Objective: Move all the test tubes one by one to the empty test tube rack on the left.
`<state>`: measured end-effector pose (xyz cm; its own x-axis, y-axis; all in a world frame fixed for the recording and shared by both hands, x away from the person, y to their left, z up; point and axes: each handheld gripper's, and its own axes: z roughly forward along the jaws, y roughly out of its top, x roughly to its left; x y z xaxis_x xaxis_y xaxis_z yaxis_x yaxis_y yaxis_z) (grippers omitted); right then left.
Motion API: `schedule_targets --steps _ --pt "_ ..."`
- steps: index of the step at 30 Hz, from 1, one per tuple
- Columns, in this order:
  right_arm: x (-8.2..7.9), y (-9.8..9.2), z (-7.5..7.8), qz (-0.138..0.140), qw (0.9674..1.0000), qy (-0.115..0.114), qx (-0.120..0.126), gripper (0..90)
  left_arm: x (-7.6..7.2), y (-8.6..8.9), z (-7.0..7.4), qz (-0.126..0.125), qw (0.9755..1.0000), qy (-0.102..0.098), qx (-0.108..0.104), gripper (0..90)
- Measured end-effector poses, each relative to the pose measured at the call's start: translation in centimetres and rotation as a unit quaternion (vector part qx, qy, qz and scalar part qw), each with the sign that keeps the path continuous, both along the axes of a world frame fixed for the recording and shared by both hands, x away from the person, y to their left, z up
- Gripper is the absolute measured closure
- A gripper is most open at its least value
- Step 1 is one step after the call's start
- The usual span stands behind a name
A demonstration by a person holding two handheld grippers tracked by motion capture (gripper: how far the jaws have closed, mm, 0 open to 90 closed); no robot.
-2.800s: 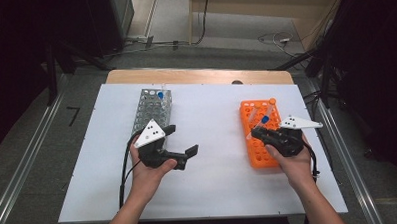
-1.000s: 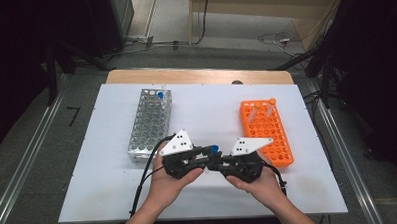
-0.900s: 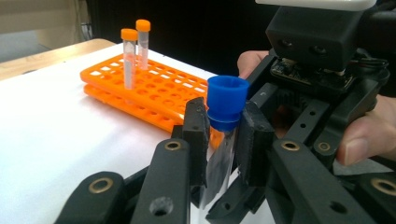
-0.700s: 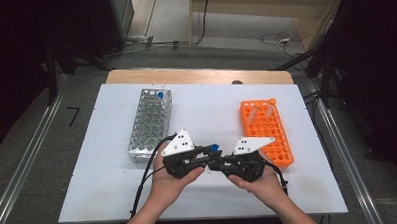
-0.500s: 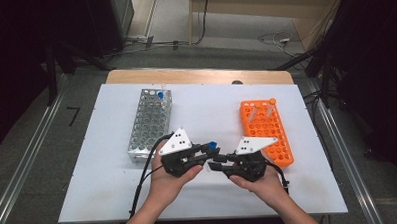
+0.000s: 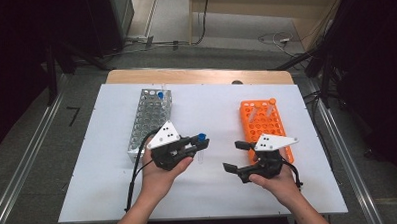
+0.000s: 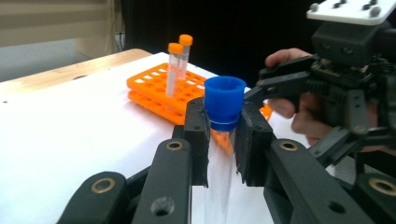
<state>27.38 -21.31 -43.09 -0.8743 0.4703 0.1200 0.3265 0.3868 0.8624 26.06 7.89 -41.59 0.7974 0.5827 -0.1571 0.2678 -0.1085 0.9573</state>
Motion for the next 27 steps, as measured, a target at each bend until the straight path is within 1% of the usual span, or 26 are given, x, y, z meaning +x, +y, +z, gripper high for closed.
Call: schedule_targets --steps 2,5,9,12,15,19,21,24,27 --pt "0.0 -0.5 0.0 -0.003 1.0000 0.001 0.002 6.4 0.2 0.3 0.1 0.006 1.0000 -0.003 0.000 76.9" --pt "0.0 -1.4 0.0 -0.009 0.9999 -0.003 -0.003 0.1 0.4 0.9 0.3 0.015 0.9999 -0.006 0.000 76.9" --pt "-0.2 -2.5 -0.1 -0.013 0.9998 -0.011 -0.007 0.0 0.8 2.0 0.9 0.033 0.9994 -0.011 -0.006 76.9" --pt "-0.2 -3.4 0.0 -0.021 0.9997 -0.011 -0.006 0.0 1.0 2.6 1.2 0.044 0.9989 -0.015 -0.008 76.9" --pt "-0.2 -4.1 0.0 -0.031 0.9995 -0.010 -0.004 0.0 1.3 3.1 1.6 0.053 0.9984 -0.019 -0.005 76.9" --pt "0.0 -4.7 0.0 -0.040 0.9991 -0.015 -0.001 0.0 1.9 3.8 1.8 0.065 0.9977 -0.021 -0.005 76.9" --pt "0.1 -4.9 0.0 -0.043 0.9990 -0.012 0.001 0.0 2.2 4.2 1.9 0.069 0.9974 -0.021 -0.004 76.9" --pt "0.2 -5.2 -0.1 -0.048 0.9988 -0.013 -0.003 0.0 2.6 4.7 2.0 0.079 0.9966 -0.022 -0.006 76.9" --pt "0.4 -5.6 -0.2 -0.057 0.9983 -0.014 -0.004 0.0 3.0 5.2 2.1 0.092 0.9953 -0.030 0.000 76.9"
